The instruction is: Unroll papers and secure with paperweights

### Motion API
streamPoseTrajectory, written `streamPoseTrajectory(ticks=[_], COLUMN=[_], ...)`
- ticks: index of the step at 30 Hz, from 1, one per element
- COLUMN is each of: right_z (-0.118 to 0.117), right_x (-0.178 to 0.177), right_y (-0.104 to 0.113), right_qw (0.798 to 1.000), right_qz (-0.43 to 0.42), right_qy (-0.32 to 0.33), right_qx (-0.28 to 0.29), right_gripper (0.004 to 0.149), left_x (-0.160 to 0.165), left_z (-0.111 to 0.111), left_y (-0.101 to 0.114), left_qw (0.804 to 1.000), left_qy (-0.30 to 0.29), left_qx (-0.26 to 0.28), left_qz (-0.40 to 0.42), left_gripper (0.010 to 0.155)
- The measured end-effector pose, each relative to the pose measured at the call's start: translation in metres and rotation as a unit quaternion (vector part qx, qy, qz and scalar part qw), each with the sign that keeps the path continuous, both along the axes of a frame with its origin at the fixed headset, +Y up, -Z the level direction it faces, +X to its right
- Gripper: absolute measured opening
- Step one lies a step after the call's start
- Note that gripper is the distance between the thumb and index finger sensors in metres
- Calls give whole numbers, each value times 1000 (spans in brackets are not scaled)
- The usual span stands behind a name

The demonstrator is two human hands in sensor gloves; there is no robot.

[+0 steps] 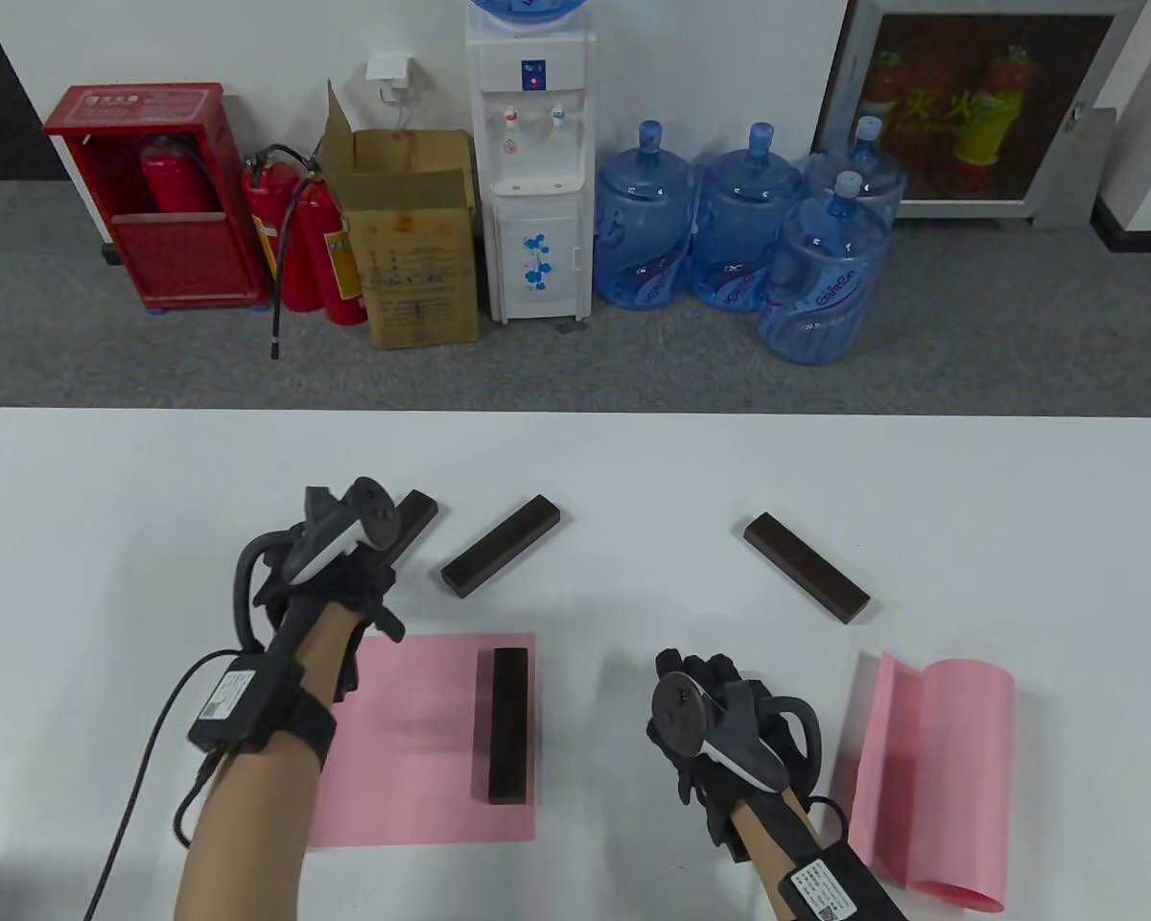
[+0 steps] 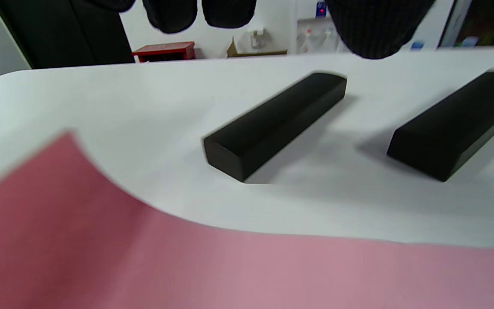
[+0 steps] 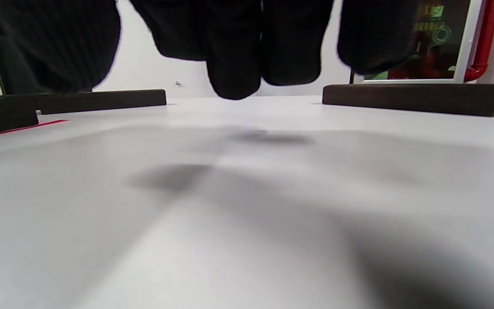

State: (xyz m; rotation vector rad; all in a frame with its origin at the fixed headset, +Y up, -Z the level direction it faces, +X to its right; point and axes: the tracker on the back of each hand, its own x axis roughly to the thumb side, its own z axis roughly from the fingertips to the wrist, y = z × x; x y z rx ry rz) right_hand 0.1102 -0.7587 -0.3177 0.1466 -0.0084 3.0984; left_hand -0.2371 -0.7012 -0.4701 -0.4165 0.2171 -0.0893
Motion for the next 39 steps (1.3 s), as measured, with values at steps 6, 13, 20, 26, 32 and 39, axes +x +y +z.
streamPoseTrajectory(ticks=[6,13,20,26,32,39], right_z=[-2,-5,-5,-5,-6,-6], right_x=[6,15,17,15,15,15], right_y=[1,0,0,0,-2,-1], right_qw=[1000,1000,1000,1000,999,999], right_qz=[-2,-8,-12,-15,-35,-41], right_qy=[-10,-22,-24,-16,-7,-2], right_qx=[0,-6,-4,-3,-8,-7], right_gripper=[74,73,73,74,73,73], left_x=[13,15,11,-8,-26,-38], left_z=[-41,-51,-34,12,78,127], left_y=[-48,-60,-37,32,60,24], left_qw=[996,993,993,994,986,989], left_qy=[23,2,-31,-32,-78,-104], left_qx=[-37,2,37,99,136,105], left_qz=[-81,-117,-104,9,60,7], left_gripper=[80,79,76,61,60,61])
